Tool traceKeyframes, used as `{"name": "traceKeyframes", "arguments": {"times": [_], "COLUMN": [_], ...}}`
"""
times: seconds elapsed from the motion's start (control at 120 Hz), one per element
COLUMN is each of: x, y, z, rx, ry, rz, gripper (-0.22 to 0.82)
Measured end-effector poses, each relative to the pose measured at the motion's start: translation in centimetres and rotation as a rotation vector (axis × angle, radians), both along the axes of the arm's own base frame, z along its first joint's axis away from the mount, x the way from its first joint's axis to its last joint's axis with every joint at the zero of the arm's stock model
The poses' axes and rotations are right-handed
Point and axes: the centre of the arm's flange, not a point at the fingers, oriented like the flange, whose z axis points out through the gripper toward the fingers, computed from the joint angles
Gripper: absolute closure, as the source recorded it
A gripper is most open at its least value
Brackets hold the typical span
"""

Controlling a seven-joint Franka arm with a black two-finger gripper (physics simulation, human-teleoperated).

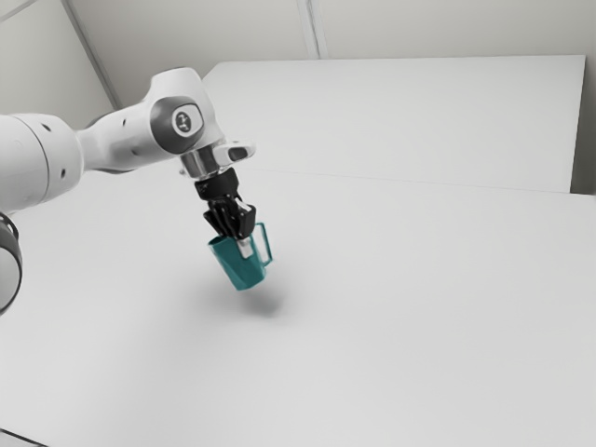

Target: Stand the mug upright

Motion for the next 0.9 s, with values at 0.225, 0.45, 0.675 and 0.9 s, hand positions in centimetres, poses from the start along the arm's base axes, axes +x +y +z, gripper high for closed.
{"name": "traceKeyframes", "arguments": {"times": [0.225, 0.45, 0.675, 0.9], "x": [0.2, 0.7, 1.1, 1.8], "y": [-1.3, -2.2, -2.1, -2.1], "z": [0.0, 0.8, 0.5, 0.1], "rx": [0.129, 0.250, 0.345, 0.370], "ry": [-0.019, -0.054, -0.083, -0.125], "rz": [-0.024, -0.048, -0.055, -0.030], "gripper": [0.75, 0.75, 0.76, 0.76]}}
